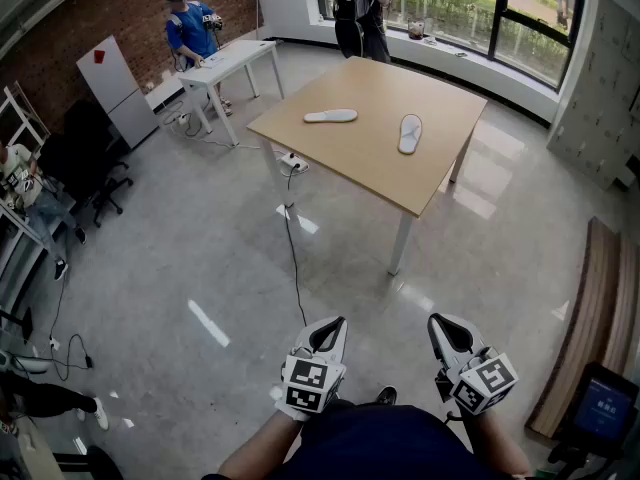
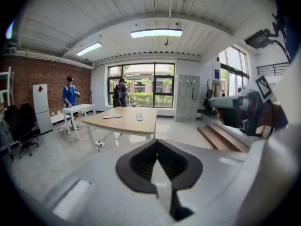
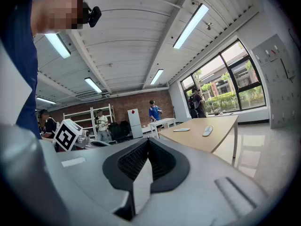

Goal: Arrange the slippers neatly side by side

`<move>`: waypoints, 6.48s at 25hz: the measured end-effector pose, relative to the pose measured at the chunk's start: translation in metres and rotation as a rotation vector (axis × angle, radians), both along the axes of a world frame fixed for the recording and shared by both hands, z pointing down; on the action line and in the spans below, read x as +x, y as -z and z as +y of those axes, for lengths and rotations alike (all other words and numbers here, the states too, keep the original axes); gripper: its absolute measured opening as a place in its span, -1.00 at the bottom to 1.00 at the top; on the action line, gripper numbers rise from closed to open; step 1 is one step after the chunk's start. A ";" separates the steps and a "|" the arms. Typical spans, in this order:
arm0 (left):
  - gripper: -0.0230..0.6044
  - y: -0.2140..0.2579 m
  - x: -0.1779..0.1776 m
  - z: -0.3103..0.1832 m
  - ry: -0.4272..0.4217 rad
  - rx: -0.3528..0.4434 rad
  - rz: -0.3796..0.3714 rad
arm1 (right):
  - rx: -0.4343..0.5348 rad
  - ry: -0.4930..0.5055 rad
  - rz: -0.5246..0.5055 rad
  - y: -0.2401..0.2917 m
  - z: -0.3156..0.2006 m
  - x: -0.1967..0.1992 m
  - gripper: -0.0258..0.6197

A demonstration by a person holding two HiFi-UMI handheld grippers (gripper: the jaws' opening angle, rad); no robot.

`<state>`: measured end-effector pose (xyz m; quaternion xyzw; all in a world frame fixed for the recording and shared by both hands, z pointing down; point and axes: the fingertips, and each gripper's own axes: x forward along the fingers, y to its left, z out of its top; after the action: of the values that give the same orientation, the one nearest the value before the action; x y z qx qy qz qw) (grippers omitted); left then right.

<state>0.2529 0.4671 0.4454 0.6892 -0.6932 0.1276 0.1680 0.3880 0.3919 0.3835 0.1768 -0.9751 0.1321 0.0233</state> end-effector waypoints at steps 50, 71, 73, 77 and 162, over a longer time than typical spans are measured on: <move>-0.92 -0.046 -0.259 -0.124 0.197 -0.032 0.156 | -0.073 0.121 0.187 -0.039 -0.151 -0.246 -0.90; -0.92 -0.051 -0.370 -0.232 0.285 -0.085 0.145 | -0.158 0.241 0.163 -0.063 -0.272 -0.388 -0.90; -0.92 -0.049 -0.374 -0.254 0.272 -0.092 0.144 | -0.163 0.229 0.160 -0.063 -0.296 -0.393 -0.90; -0.92 -0.038 -0.386 -0.301 0.250 -0.080 0.123 | -0.156 0.209 0.152 -0.057 -0.341 -0.405 -0.90; -0.92 -0.262 -0.466 -0.723 -0.905 -0.415 -0.536 | -0.180 -0.460 0.801 -0.318 -0.705 -0.301 -0.90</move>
<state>-0.2130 -0.2559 0.7076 0.8138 -0.3074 0.4911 0.0465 0.0872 -0.3135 0.7017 0.4227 -0.8094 0.1393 0.3832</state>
